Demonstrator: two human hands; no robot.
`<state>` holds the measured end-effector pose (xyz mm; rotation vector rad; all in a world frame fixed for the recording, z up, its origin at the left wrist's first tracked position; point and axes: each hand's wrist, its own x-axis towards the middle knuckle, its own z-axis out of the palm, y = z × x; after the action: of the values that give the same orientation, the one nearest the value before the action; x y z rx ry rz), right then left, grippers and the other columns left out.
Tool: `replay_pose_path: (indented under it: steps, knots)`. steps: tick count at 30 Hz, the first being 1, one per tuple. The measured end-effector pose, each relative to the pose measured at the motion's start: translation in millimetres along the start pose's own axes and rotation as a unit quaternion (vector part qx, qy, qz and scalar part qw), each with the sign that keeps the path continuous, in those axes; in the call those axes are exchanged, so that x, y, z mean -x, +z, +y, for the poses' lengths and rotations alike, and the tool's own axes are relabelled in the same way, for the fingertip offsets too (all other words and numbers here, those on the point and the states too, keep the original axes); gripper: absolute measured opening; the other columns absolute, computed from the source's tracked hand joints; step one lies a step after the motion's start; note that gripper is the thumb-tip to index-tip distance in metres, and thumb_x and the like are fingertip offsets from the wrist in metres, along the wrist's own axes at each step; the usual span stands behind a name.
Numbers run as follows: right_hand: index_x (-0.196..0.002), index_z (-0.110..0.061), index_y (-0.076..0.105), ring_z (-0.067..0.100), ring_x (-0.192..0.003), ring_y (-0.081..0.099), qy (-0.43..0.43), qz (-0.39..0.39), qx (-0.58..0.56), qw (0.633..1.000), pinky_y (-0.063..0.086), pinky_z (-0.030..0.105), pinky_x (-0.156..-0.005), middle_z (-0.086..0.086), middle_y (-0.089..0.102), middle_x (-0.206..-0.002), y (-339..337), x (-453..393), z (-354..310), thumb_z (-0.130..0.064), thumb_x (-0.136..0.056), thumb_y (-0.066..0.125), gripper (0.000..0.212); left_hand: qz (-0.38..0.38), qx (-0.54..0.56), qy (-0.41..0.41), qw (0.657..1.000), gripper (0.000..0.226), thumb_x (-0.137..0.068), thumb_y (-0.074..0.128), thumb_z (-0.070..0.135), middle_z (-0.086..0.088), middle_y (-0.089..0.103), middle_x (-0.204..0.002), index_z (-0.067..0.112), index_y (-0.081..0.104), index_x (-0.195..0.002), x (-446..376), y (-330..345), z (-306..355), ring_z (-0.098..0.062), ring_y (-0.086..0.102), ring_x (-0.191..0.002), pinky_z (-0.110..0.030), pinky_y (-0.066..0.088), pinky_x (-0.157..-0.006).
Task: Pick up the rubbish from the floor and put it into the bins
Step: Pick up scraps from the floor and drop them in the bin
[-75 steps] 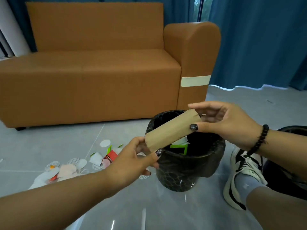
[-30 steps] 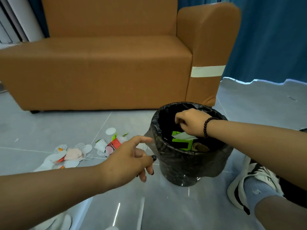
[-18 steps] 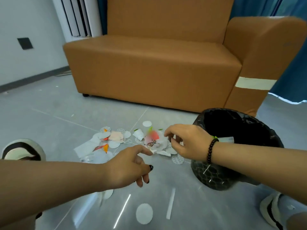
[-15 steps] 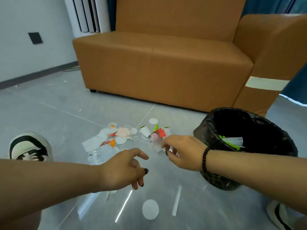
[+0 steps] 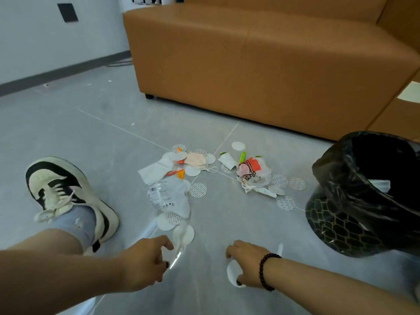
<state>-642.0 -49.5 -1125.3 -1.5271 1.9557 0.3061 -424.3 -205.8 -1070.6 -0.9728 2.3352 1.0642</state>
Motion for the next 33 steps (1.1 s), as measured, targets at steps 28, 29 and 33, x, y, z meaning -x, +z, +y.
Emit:
replay_pose_path:
  steps: [28, 29, 33]
  knots:
    - [-0.084, -0.032, 0.054, 0.010, -0.092, 0.054, 0.066, 0.087, -0.355, 0.929, 0.045, 0.014, -0.072, -0.005, 0.056, -0.103, 8, -29, 7, -0.015, -0.078, 0.069, 0.023, 0.156, 0.137, 0.006, 0.978, 0.033, -0.067, 0.084, 0.020, 0.009, 0.051, -0.067, 0.021, 0.051, -0.068, -136, 38, -5, -0.006, 0.047, -0.062, -0.012, 0.034, -0.054]
    - [-0.085, -0.032, 0.055, 0.011, -0.091, 0.056, 0.076, 0.117, -0.407, 0.903, 0.046, 0.013, -0.068, -0.002, 0.058, -0.104, 4, -29, 7, -0.015, -0.077, 0.071, 0.025, 0.156, 0.136, 0.010, 0.978, 0.031, -0.068, 0.083, 0.019, 0.009, 0.050, -0.066, 0.021, 0.052, -0.070, -136, 38, -2, -0.005, 0.047, -0.061, -0.011, 0.034, -0.053]
    - [-0.086, -0.027, 0.059, 0.016, -0.091, 0.060, 0.101, 0.173, -0.536, 0.820, 0.048, 0.015, -0.065, 0.009, 0.064, -0.109, -7, -21, 9, -0.011, -0.073, 0.077, 0.027, 0.138, 0.059, -0.005, 0.989, 0.041, -0.067, 0.083, 0.026, 0.008, 0.051, -0.086, 0.026, 0.052, -0.095, -130, 42, 4, -0.010, 0.051, -0.083, -0.015, 0.040, -0.068]
